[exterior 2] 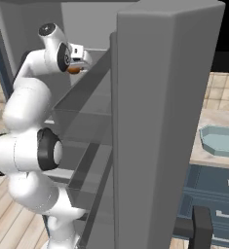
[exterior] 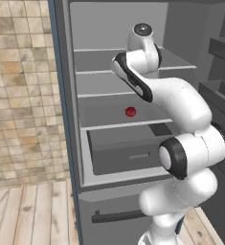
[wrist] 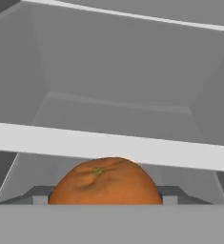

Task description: Pick the tangerine and pear from the fridge and place them inside the tupperware on the counter.

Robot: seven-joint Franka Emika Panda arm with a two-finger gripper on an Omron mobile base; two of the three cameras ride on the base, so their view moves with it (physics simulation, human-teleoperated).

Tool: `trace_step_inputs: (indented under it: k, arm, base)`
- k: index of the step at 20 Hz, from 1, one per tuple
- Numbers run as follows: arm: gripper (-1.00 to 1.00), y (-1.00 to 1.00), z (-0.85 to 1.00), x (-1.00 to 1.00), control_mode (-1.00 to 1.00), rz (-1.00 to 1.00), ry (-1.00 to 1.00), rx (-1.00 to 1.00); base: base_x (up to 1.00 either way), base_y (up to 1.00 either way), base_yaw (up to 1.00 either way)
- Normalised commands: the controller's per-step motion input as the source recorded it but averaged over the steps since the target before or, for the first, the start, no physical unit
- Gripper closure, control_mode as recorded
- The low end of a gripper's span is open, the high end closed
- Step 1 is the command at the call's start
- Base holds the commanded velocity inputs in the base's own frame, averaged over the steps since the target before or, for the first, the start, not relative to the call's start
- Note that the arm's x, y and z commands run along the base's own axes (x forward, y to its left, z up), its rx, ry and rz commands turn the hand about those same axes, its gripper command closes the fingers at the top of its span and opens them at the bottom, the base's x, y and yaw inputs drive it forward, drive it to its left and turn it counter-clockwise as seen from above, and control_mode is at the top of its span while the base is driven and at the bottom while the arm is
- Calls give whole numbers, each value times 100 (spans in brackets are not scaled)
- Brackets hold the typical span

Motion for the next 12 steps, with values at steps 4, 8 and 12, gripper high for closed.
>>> trace_step_inputs:
  k: [4, 8, 12]
  arm:
    - [100, -9, 0, -100, -100, -1, 0, 2]
    - [100, -7, 0, -100, -100, 0, 0, 1]
    - [100, -4, 0, -94, -100, 0, -3, 0]
  base:
    - [0, 0, 0]
    - [0, 0, 0]
    - [0, 0, 0]
